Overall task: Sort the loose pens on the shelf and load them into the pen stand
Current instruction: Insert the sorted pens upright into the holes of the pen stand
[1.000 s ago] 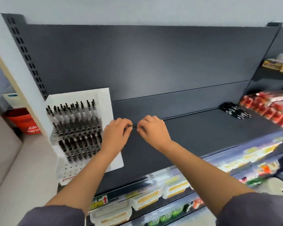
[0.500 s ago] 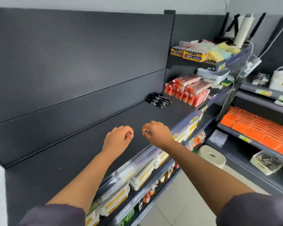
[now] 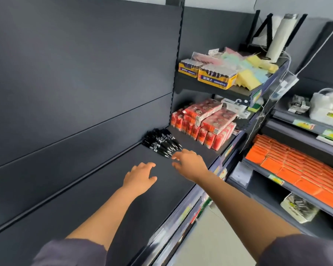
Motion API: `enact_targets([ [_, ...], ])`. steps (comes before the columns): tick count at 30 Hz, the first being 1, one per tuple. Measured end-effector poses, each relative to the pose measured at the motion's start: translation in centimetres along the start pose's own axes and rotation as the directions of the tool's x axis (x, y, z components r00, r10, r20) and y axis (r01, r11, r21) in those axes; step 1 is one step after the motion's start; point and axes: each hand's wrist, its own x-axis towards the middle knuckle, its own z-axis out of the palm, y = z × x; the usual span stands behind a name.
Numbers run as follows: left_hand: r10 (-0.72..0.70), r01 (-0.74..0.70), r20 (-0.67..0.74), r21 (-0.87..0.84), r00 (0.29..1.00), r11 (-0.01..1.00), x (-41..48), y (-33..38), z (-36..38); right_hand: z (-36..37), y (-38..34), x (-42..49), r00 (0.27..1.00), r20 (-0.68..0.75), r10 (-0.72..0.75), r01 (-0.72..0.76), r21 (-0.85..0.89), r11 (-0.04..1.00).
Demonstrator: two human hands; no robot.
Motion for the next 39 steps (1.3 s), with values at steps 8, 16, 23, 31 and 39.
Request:
enact_targets([
  [8, -0.188, 0.189, 0.022, -0.062, 0.982, 0.98, 9.4, 1.4, 1.4, 0.6, 2.7, 11.3, 0.985, 0.113, -0.13, 0.126, 0.041, 0.991],
  [16, -0.392, 0.372, -0.082, -0.188, 0.916, 0.909, 14.2, 3.0, 3.0, 2.3, 3.4, 18.9, 0.933, 0.222, -0.282, 0.27, 0.083, 0.959],
  [23, -0.606, 0.554, -0.138, -0.285, 0.784, 0.782, 14.6, 2.5, 3.0, 3.6, 1.7, 20.5, 0.93, 0.172, -0.326, 0.33, 0.009, 0.944],
  [31, -0.676, 0.654, -0.146, -0.172, 0.722, 0.736, 14.8, 2.6, 2.9, 3.5, 0.5, 20.4, 0.945, 0.179, -0.273, 0.256, 0.115, 0.96],
  [39, -0.654, 0.608, -0.185, -0.25, 0.734, 0.754, 12.7, 0.6, 2.6, 4.8, -1.5, 19.0, 0.91, 0.254, -0.327, 0.35, -0.049, 0.935],
])
